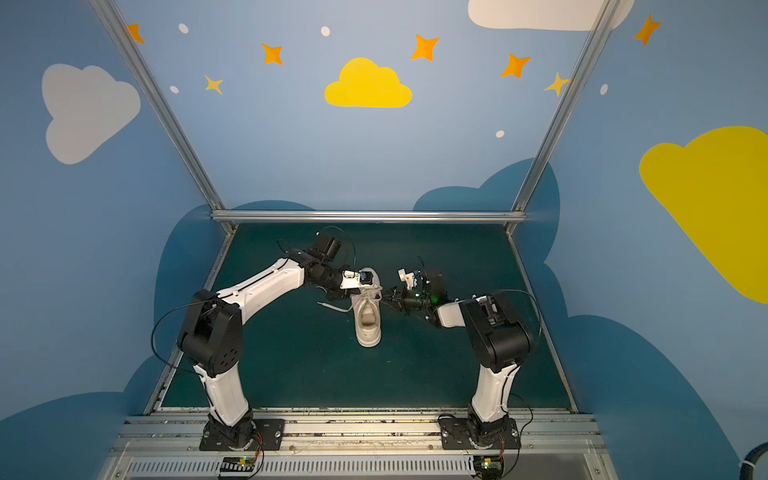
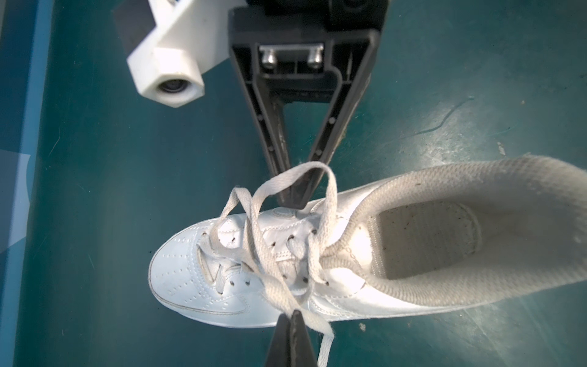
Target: Tie the shoes
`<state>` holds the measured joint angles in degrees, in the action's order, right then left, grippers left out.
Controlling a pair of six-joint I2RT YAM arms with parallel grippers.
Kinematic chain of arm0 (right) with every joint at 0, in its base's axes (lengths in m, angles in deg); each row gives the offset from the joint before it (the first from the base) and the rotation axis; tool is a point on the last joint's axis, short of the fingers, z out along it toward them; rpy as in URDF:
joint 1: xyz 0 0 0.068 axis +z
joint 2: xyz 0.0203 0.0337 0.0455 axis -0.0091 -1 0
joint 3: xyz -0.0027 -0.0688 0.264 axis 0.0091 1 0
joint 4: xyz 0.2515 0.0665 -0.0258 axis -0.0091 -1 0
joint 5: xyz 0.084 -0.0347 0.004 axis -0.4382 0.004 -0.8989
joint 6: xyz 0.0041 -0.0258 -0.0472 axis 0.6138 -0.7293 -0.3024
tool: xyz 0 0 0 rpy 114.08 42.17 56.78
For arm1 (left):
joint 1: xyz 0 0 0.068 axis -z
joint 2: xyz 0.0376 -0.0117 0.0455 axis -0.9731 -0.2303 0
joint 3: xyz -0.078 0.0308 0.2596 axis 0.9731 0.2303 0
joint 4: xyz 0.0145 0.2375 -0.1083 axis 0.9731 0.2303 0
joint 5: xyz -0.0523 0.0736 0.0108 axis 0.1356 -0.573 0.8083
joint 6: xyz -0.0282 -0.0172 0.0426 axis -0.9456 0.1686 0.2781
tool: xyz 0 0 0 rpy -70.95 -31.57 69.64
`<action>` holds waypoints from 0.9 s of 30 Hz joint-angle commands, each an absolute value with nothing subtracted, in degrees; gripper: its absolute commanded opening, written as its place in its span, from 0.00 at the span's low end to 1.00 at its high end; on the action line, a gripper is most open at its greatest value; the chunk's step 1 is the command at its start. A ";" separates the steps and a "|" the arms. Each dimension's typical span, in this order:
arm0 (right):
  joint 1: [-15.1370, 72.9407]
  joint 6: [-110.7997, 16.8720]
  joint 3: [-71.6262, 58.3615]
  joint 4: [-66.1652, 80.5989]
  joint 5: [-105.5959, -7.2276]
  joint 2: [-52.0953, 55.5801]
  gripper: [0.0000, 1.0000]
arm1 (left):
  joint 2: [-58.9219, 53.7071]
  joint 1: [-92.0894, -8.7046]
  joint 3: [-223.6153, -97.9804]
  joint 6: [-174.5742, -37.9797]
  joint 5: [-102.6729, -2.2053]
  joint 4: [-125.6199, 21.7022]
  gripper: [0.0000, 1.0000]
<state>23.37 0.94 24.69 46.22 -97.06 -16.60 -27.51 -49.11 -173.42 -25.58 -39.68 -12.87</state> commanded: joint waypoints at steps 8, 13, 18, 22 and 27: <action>24.36 3.98 23.77 53.10 -98.57 -17.07 0.16 | -25.67 -47.95 -173.17 -24.98 -39.73 -12.93 0.03; 24.66 4.64 23.52 54.20 -98.84 -17.41 0.18 | -26.18 -47.52 -173.32 -24.82 -39.78 -12.92 0.03; 24.95 4.97 23.30 54.66 -98.92 -17.77 0.20 | -26.76 -46.64 -173.44 -24.70 -40.10 -13.00 0.03; 25.11 5.12 22.99 54.60 -99.01 -18.01 0.22 | -27.00 -46.03 -173.38 -24.72 -40.10 -13.10 0.03; 25.30 5.46 22.48 55.02 -99.16 -18.46 0.23 | -27.21 -45.67 -173.45 -24.71 -40.18 -13.24 0.03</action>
<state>24.86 5.31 24.08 53.20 -98.30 -17.72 -27.49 -45.88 -173.42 -25.36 -40.73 -13.74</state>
